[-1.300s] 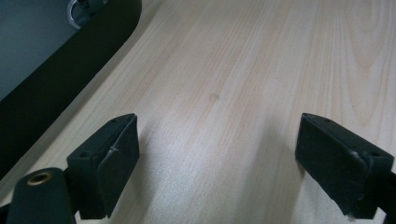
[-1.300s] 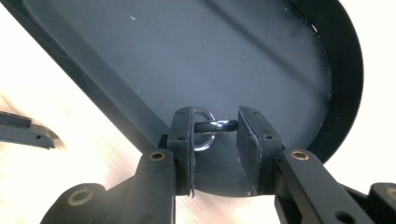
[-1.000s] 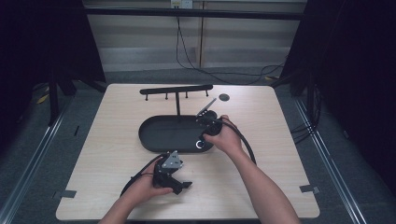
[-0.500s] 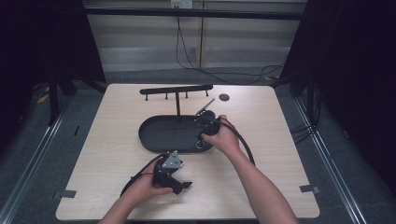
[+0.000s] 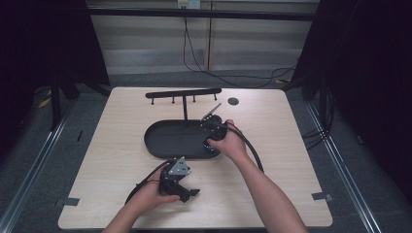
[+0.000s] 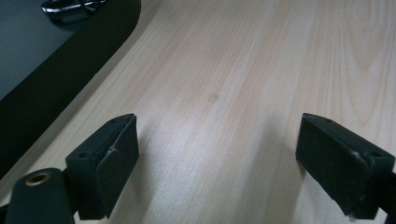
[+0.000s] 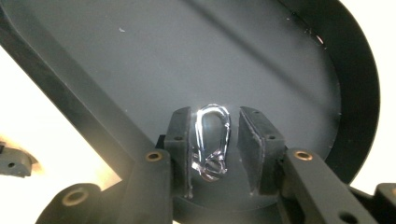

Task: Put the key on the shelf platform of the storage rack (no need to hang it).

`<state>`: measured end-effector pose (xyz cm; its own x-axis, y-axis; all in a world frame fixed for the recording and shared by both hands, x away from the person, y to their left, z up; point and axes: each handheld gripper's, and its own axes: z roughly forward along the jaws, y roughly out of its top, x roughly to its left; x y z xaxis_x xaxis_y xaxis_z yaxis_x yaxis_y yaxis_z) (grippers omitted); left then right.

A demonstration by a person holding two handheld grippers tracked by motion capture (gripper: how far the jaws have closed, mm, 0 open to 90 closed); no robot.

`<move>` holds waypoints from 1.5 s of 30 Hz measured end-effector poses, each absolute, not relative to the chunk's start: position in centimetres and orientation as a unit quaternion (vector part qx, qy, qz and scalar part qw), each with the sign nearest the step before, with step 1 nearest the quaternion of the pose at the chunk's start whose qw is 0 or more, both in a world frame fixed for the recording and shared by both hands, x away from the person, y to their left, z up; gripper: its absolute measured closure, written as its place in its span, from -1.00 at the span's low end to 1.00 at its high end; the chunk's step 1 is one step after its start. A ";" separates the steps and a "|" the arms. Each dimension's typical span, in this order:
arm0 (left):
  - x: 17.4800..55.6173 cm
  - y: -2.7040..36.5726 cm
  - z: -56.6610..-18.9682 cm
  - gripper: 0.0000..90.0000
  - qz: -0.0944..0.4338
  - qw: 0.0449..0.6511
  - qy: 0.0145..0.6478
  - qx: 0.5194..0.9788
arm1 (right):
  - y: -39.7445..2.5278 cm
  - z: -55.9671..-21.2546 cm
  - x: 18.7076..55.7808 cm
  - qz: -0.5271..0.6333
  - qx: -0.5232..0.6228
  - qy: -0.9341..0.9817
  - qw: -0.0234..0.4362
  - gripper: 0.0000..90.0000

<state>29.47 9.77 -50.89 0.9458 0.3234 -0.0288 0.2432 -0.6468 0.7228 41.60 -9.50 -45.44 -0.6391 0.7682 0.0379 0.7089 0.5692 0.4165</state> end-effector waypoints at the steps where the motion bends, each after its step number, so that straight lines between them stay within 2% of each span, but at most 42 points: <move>1: 29.5 9.8 -50.9 -0.71 0.052 0.391 0.156 0.906 | -9.5 -45.5 41.6 0.200 0.417 0.883 0.075 0.43; 12: 29.5 9.8 -50.9 -0.71 0.052 0.390 0.156 0.906 | -10.2 -44.9 41.3 0.201 0.417 0.883 0.080 0.13; 14: 29.5 9.8 -50.9 -0.71 0.052 0.391 0.156 0.906 | -10.3 -44.7 41.2 0.200 0.422 0.881 0.071 0.01; 26: 29.5 9.8 -50.9 -0.71 0.051 0.393 0.156 0.905 | -11.0 -43.6 40.3 0.211 0.417 0.882 0.060 -0.27; 45: 29.5 9.8 -50.9 -0.71 0.051 0.393 0.156 0.905 | -12.3 -42.6 38.9 0.201 0.403 0.891 0.055 -0.37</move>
